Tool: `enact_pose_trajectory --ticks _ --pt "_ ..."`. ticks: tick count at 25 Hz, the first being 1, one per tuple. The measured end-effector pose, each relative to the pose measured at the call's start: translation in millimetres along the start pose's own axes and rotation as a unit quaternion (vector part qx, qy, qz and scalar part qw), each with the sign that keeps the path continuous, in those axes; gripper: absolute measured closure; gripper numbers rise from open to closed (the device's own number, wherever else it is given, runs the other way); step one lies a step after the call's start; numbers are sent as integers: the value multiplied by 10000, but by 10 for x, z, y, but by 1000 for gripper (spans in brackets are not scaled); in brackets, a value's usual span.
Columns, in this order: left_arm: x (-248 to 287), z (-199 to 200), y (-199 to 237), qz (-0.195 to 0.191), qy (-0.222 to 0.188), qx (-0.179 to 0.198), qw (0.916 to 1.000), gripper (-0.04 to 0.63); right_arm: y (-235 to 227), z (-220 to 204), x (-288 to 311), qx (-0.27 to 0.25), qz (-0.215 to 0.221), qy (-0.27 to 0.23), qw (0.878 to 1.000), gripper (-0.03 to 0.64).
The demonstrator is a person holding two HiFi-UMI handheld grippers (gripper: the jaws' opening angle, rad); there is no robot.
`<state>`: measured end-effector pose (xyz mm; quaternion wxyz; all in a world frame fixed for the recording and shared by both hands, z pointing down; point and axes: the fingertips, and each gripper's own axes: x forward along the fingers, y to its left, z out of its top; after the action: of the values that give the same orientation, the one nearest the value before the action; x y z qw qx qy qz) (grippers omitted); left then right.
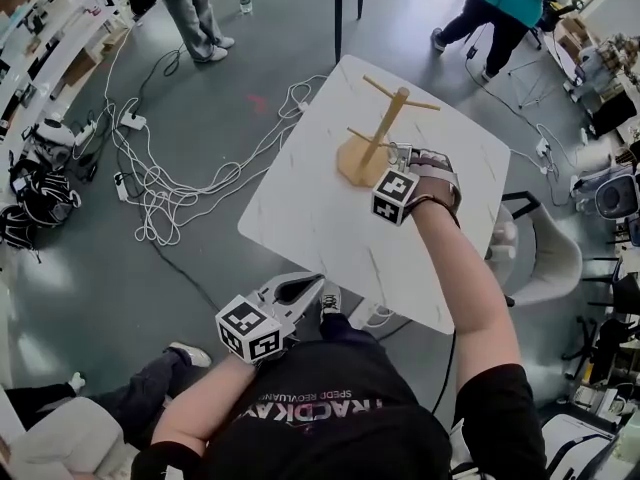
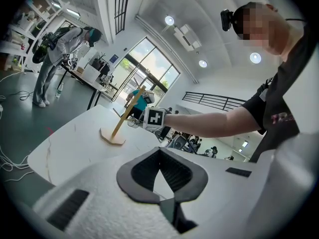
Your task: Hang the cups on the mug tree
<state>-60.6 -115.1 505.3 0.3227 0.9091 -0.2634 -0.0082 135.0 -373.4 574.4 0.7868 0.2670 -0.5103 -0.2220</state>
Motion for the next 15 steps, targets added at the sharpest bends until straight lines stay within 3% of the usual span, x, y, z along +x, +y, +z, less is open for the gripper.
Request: enact_pose_trajectory --ticks 5,15 --pt "-108 -29 3 51 -75 -8 10000 598 20 122 -42 -392 -45 156 9991 575" --pt "-184 -71 -27 127 -123 -15 9998 598 68 217 -69 -458 -76 154 9988 575"
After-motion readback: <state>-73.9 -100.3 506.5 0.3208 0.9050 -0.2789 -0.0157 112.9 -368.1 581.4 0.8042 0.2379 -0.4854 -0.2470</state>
